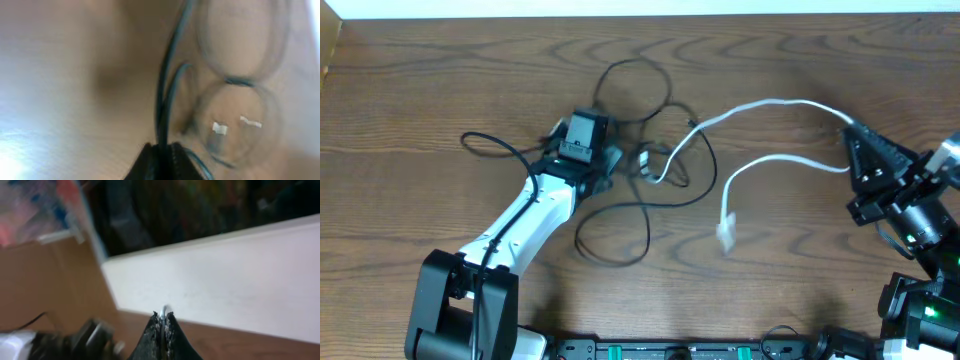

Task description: Untangle cables

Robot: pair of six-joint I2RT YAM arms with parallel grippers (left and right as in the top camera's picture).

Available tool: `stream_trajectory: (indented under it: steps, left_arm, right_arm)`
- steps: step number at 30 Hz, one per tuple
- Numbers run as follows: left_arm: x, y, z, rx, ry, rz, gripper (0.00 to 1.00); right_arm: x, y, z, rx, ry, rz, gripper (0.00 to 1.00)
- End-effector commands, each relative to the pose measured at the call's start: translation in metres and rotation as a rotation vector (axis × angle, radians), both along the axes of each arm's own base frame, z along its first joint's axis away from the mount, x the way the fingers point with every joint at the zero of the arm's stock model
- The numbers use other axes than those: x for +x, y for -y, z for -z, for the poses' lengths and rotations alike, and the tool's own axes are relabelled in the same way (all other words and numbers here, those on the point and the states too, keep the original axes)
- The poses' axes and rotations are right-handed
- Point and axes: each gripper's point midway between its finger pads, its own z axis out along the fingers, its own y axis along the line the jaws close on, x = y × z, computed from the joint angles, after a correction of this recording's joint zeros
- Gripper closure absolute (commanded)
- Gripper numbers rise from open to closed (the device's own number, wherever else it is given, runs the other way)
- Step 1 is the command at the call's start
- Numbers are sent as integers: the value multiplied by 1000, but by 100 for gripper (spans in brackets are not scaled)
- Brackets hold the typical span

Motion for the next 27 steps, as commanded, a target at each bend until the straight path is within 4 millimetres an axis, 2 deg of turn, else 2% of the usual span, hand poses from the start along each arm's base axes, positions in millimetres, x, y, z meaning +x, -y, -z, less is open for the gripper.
stream_trajectory:
  steps: [1,3,5,8,9,11,12,13,17,21,24,27]
  left_arm:
    - [8,34,-20,-178,47,87,92]
    - [18,29,-25,-235,50,-46,91]
    - [22,25,-27,-294,35,-159,83]
    - [23,25,-27,-334,15,-217,73]
    - [23,22,-26,-319,18,-226,62]
    - [21,13,-20,-275,12,-261,31]
    - [19,10,-17,-260,3,-271,24]
    - [17,9,-15,-255,-8,-273,21]
    - [6,12,-8,-253,-64,-245,20]
    - [-11,16,3,-183,-116,-124,18]
    - [-41,13,19,-160,-258,-119,18]
    - [-71,22,26,-226,-415,-137,18]
  right_arm:
    - [-23,-26,6,-74,-24,-208,99]
    - [-38,-39,12,-103,-46,-320,99]
    - [-54,-51,17,-147,-42,-425,99]
    - [-76,-63,22,-223,-12,-558,99]
    - [-83,-65,22,-251,7,-587,99]
    - [-87,-66,21,-275,31,-599,99]
    - [-87,-66,20,-282,42,-598,99]
    - [-88,-66,19,-289,53,-597,99]
    - [-86,-66,18,-287,58,-587,99]
    - [-82,-65,16,-275,62,-563,99]
    - [-80,-64,15,-269,63,-551,99]
    - [-78,-63,14,-262,63,-539,99]
